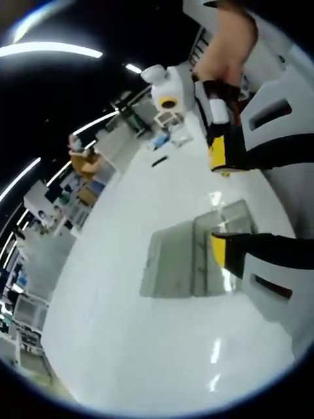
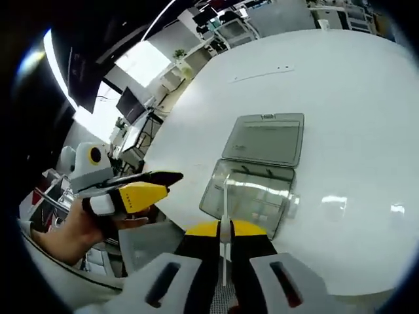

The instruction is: Insert the divider into the dual guide fixture by aligning both edges with the guide slots and pushing it downward to the bottom, including one-sided entry, uneven engagement, binding, and posture correction.

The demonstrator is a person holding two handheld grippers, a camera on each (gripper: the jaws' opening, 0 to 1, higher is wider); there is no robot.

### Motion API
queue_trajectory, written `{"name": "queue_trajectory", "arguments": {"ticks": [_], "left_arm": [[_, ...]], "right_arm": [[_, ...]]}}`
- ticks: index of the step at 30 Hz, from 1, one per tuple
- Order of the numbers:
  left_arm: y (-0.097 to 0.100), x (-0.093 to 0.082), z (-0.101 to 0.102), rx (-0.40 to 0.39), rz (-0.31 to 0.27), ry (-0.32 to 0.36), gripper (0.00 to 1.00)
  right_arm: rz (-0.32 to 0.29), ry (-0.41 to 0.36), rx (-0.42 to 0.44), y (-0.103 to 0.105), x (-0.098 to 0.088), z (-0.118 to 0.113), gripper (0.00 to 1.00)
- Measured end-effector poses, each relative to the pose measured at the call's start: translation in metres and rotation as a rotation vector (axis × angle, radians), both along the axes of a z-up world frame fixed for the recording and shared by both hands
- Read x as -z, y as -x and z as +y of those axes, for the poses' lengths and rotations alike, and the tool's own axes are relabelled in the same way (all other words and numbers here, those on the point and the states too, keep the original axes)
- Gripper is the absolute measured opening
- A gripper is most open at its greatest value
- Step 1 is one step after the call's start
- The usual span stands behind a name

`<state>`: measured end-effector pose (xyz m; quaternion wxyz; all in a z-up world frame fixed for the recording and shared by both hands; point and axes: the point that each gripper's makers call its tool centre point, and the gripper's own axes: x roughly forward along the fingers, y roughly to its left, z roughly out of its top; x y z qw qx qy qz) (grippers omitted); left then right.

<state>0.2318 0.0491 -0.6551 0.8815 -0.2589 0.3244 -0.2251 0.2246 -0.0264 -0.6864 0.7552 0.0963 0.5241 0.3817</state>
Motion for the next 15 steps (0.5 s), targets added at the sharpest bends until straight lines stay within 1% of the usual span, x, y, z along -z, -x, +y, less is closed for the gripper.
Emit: {"name": "queue_trajectory", "arguments": {"ticks": [1,2,4,6,7,8,10,11,12,13,14,15], "left_arm": [[0.002,0.002,0.002,0.009,-0.005,-0.022,0.34],[0.004,0.003,0.003,0.013,-0.008,-0.031,0.34],[0.007,0.005,0.005,0.017,-0.008,-0.038,0.34],[0.009,0.007,0.008,0.015,-0.009,-0.045,0.33],[0.01,0.007,0.01,0.014,-0.01,-0.05,0.33],[0.011,0.008,0.013,0.013,-0.01,-0.053,0.33],[0.013,0.01,0.017,0.007,-0.009,-0.054,0.33],[0.014,0.01,0.018,0.006,-0.01,-0.057,0.33],[0.015,0.011,0.02,0.007,-0.011,-0.063,0.33],[0.015,0.011,0.021,0.008,-0.013,-0.069,0.33],[0.016,0.012,0.022,0.009,-0.016,-0.076,0.33],[0.017,0.012,0.023,0.01,-0.018,-0.084,0.33]], "right_arm": [[0.008,0.001,0.013,-0.002,0.001,-0.001,0.0],[0.009,0.004,0.012,-0.003,0.002,-0.002,0.0],[0.009,0.032,0.01,-0.006,0.005,-0.005,0.0],[0.016,0.041,0.017,-0.009,0.007,-0.006,0.0],[0.027,0.051,0.02,-0.01,0.009,-0.006,0.0],[0.032,0.073,0.045,-0.013,0.011,-0.009,0.0],[0.04,0.082,0.035,-0.014,0.013,-0.007,0.0],[0.054,0.106,0.047,-0.014,0.015,-0.009,0.0],[0.035,0.107,0.027,-0.015,0.014,-0.008,0.0],[0.033,0.124,0.029,-0.017,0.016,-0.008,0.0],[0.051,0.136,0.039,-0.016,0.018,-0.008,0.0],[0.056,0.143,0.052,-0.017,0.019,-0.008,0.0]]}}
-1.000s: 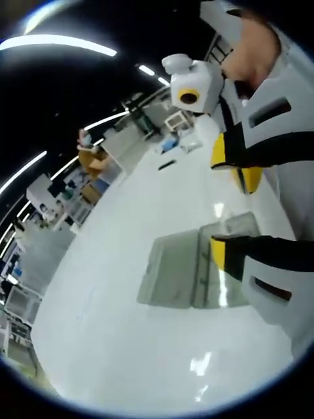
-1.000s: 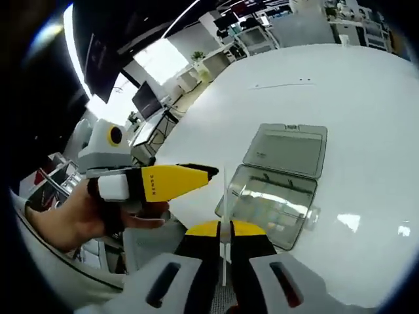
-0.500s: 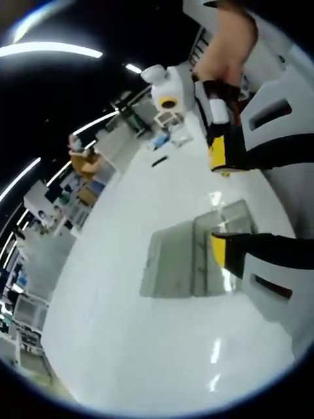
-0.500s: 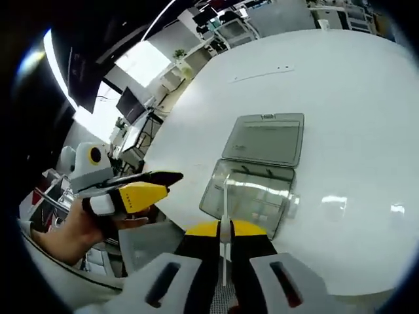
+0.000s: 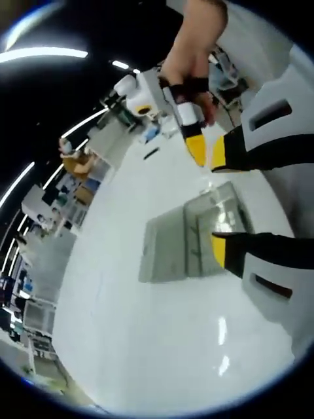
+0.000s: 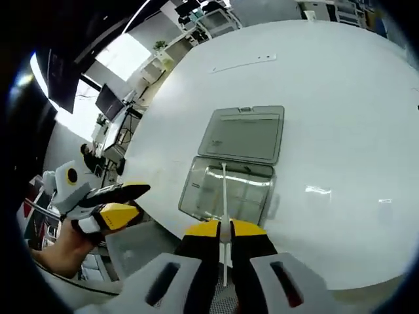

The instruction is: Insert the divider into the dual guide fixture by aligning both edges with the guide slots and pushing it downward to the bottom, including one-sided entry, uneven engagement, binding, and posture correction.

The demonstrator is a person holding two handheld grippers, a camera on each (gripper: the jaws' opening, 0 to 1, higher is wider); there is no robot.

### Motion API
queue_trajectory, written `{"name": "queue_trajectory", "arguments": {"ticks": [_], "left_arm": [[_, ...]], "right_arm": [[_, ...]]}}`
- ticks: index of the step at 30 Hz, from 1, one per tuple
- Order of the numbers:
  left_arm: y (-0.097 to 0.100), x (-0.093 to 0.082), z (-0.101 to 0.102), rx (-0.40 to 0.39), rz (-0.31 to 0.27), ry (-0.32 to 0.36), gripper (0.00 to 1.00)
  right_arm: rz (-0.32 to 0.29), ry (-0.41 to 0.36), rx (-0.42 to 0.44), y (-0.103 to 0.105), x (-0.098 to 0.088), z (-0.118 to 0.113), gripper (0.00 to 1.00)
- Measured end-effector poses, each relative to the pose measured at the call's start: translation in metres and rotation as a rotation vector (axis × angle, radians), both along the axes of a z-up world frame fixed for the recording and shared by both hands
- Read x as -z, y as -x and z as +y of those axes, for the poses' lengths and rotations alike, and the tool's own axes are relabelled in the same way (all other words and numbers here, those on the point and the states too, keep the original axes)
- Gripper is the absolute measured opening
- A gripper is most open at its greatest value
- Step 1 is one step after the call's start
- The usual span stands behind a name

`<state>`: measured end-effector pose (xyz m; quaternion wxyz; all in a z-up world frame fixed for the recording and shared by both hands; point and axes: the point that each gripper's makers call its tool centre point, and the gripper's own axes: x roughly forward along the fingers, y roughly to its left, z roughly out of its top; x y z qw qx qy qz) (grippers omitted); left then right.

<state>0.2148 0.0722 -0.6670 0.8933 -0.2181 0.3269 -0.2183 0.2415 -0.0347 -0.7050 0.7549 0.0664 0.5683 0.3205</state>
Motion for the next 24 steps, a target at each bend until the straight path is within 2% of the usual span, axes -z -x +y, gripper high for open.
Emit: {"name": "queue_trajectory", "arguments": {"ticks": [4,7,9,11,15,16,17,20,21,22,24], "left_arm": [[0.003,0.004,0.004,0.006,-0.006,-0.022,0.33],[0.007,0.006,0.007,0.015,-0.009,-0.036,0.33],[0.008,0.007,0.009,0.016,-0.009,-0.036,0.33],[0.008,0.007,0.01,0.016,-0.01,-0.034,0.33],[0.008,0.008,0.013,0.021,-0.014,-0.036,0.33],[0.008,0.008,0.013,0.023,-0.016,-0.037,0.33],[0.008,0.008,0.014,0.023,-0.016,-0.037,0.33],[0.009,0.009,0.014,0.03,-0.017,-0.038,0.33],[0.009,0.009,0.015,0.033,-0.019,-0.038,0.33],[0.009,0.009,0.015,0.035,-0.02,-0.039,0.32],[0.009,0.009,0.015,0.039,-0.022,-0.039,0.32]], "right_arm": [[0.009,0.034,-0.019,0.0,0.003,0.002,0.0],[0.008,0.088,-0.052,0.001,0.004,0.002,0.0],[0.012,0.103,-0.033,-0.001,0.004,0.003,0.0],[0.011,0.158,-0.037,-0.004,0.007,-0.002,0.0],[-0.006,0.184,-0.039,-0.01,0.008,0.004,0.0],[0.029,0.196,-0.016,-0.008,0.009,0.006,0.0],[0.031,0.195,-0.018,-0.009,0.009,0.008,0.0],[-0.002,0.239,-0.047,-0.016,0.011,0.009,0.0],[0.05,0.24,-0.029,-0.011,0.013,0.011,0.0],[0.072,0.235,-0.022,-0.009,0.013,0.013,0.0],[0.056,0.244,-0.019,-0.014,0.013,0.015,0.0]]}}
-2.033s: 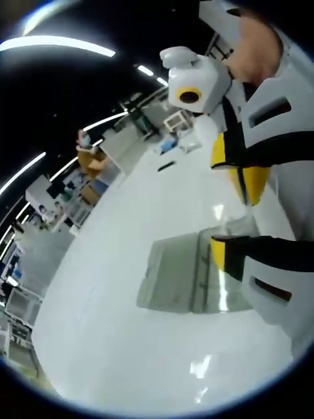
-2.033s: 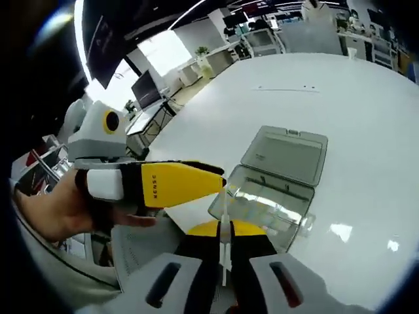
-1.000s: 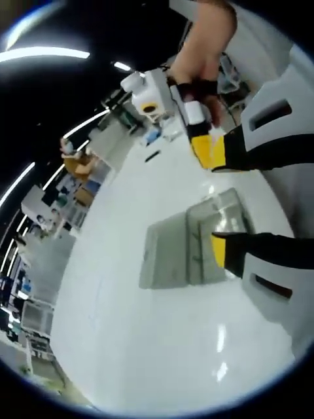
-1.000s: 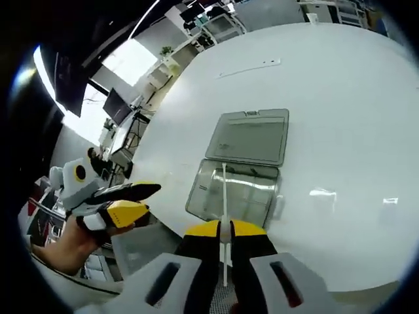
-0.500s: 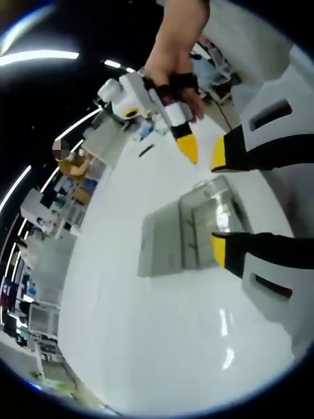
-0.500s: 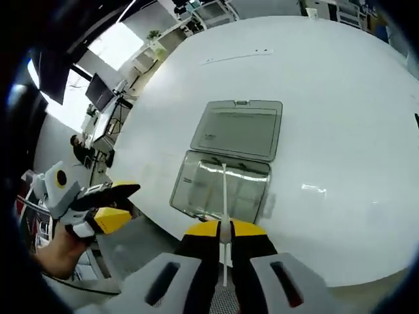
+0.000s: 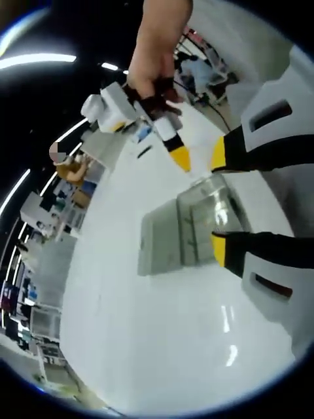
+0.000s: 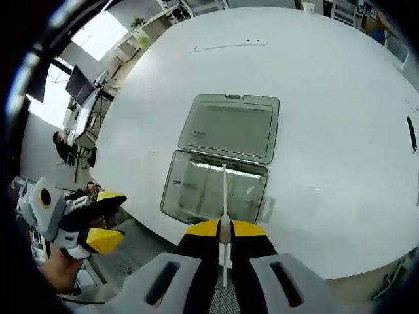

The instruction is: Insert the divider into the dual guide fixture by aligning both edges with the guide slots and pushing it downward to the bottom, including one-sided entry, uneven engagement, binding, and posture correction.

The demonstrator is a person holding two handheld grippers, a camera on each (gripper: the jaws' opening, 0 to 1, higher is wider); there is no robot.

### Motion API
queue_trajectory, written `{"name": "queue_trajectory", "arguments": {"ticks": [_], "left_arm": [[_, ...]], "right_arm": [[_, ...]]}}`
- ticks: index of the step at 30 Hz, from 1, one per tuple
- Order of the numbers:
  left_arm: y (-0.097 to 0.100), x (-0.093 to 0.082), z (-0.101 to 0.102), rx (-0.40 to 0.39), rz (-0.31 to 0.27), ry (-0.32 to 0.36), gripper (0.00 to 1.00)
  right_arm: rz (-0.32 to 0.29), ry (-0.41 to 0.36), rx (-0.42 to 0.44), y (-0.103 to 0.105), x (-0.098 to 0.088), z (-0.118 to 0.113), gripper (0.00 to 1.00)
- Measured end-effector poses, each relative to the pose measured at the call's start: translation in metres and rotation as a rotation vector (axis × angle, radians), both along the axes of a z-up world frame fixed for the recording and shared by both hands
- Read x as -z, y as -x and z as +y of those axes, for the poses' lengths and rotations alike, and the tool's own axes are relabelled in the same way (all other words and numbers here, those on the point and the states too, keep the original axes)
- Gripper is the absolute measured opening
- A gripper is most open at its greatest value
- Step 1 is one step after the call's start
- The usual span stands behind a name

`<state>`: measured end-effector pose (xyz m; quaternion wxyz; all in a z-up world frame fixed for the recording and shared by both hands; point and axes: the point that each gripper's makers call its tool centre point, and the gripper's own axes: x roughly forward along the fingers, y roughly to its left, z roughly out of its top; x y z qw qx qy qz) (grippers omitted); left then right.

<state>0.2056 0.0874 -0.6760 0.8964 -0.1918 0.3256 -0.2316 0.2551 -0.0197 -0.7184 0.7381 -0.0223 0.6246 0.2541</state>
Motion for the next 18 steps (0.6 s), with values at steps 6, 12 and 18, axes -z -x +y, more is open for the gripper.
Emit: {"name": "queue_trajectory", "arguments": {"ticks": [6,12,18], "left_arm": [[0.0,0.0,0.002,0.009,-0.006,-0.003,0.32],[0.0,0.001,0.0,0.025,-0.009,-0.005,0.32],[0.0,0.002,-0.002,0.036,-0.015,-0.019,0.32]], "right_arm": [[-0.037,0.055,-0.026,-0.008,0.001,0.002,0.0],[0.038,0.085,0.014,0.0,0.005,0.01,0.0],[0.099,0.124,0.06,0.003,0.014,0.009,0.0]]}}
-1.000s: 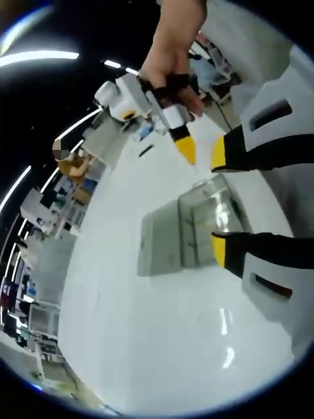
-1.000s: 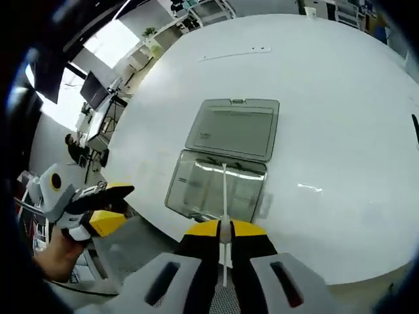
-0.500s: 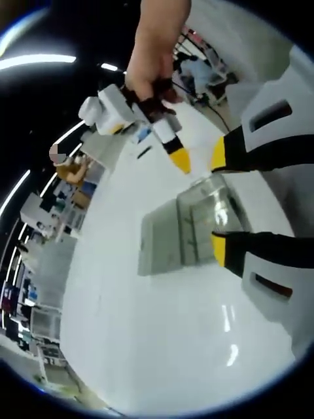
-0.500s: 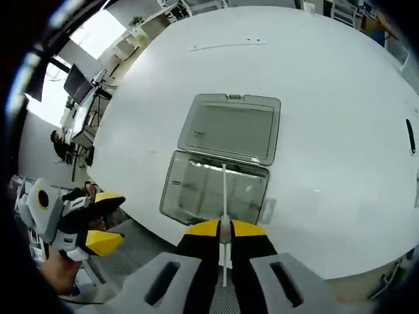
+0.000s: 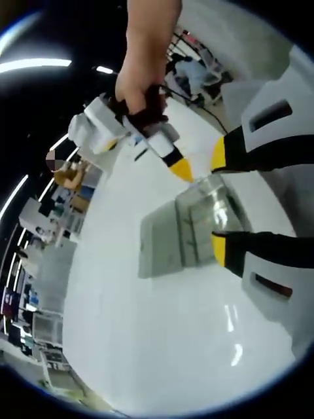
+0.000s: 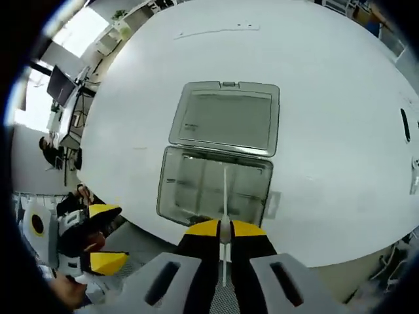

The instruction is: Insert the divider into the dual guide fixture by aligning both edges with the guide slots and pushing it downward to the bottom, including one-sided entry, uneven engagement, binding, and posture correction.

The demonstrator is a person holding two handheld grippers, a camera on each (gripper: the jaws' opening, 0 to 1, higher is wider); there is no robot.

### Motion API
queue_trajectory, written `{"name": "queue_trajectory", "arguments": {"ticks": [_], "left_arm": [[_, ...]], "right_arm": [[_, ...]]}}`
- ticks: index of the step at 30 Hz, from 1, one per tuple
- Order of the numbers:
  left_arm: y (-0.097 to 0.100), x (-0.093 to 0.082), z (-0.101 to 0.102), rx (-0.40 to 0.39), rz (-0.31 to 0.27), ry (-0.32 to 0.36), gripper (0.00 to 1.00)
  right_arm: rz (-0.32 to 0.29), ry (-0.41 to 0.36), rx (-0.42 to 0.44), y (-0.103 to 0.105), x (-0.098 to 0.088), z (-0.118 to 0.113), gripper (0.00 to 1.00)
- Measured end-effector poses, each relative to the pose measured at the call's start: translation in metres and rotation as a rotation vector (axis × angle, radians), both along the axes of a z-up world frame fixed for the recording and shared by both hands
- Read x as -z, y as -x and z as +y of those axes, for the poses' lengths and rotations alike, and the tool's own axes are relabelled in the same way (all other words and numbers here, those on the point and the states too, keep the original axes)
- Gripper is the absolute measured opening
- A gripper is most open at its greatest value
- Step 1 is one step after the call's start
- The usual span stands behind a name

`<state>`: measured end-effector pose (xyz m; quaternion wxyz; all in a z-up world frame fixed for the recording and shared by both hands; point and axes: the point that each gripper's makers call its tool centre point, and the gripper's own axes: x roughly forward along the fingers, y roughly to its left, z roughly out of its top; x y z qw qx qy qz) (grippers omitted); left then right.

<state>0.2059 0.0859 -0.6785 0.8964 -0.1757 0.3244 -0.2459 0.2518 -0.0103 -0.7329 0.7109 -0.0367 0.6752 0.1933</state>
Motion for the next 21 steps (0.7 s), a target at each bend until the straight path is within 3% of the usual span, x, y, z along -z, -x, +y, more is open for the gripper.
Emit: {"name": "queue_trajectory", "arguments": {"ticks": [9,21], "left_arm": [[0.004,0.005,0.001,0.029,-0.022,-0.065,0.37],[0.01,0.008,-0.001,0.058,-0.03,-0.107,0.43]], "right_arm": [[0.035,-0.001,0.087,-0.001,0.006,0.002,0.0],[0.064,0.006,0.107,-0.002,0.019,0.008,0.0]]}}
